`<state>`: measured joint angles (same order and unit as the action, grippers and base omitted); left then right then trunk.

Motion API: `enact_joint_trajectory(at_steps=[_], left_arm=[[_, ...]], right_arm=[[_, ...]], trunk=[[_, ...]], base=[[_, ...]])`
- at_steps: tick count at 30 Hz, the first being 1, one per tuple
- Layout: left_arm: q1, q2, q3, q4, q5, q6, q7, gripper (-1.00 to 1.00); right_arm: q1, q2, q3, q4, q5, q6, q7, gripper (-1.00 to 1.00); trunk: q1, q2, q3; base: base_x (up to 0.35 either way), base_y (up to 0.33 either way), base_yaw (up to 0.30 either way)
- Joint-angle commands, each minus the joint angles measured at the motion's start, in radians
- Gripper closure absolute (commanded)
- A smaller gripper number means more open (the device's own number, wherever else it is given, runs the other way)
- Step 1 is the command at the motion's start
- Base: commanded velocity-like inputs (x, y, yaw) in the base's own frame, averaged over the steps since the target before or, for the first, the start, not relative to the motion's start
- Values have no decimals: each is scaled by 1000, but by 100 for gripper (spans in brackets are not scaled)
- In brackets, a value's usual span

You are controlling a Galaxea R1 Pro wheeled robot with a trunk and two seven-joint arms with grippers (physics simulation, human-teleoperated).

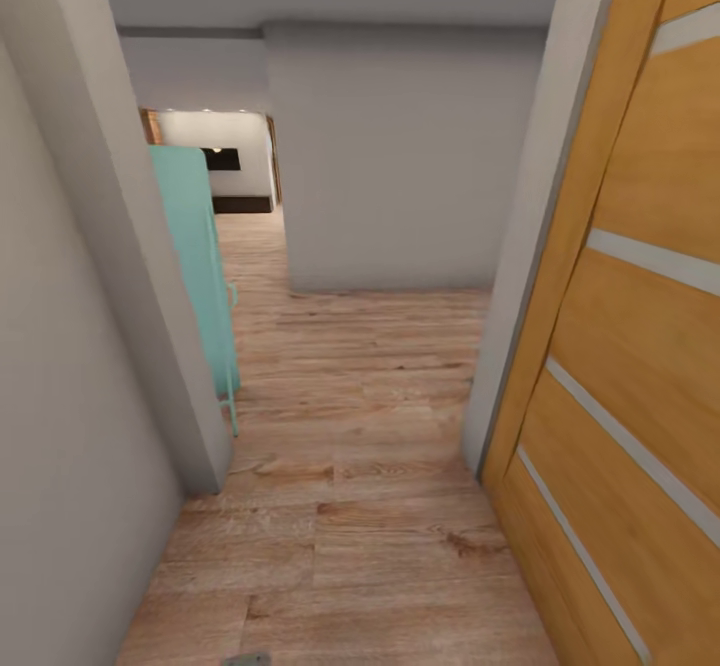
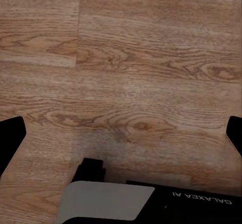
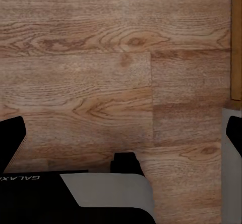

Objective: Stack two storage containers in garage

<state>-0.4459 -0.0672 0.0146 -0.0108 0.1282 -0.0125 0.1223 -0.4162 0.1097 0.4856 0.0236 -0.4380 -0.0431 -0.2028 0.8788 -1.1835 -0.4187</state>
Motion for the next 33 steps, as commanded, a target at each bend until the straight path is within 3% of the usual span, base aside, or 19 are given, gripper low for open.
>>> enact_joint_trajectory(at_steps=[1, 33], left_arm=[[-1, 0, 1, 0, 8, -1, 2, -100], [-1, 1, 1, 0, 9, -1, 2, -100]], right_arm=[[-1, 1, 8, 2, -10, -4, -1, -100], [-1, 2, 8, 2, -10, -3, -1, -100]], trunk=[[1, -1, -1], [1, -1, -1]], base=[[336, 0, 0], [329, 0, 0]])
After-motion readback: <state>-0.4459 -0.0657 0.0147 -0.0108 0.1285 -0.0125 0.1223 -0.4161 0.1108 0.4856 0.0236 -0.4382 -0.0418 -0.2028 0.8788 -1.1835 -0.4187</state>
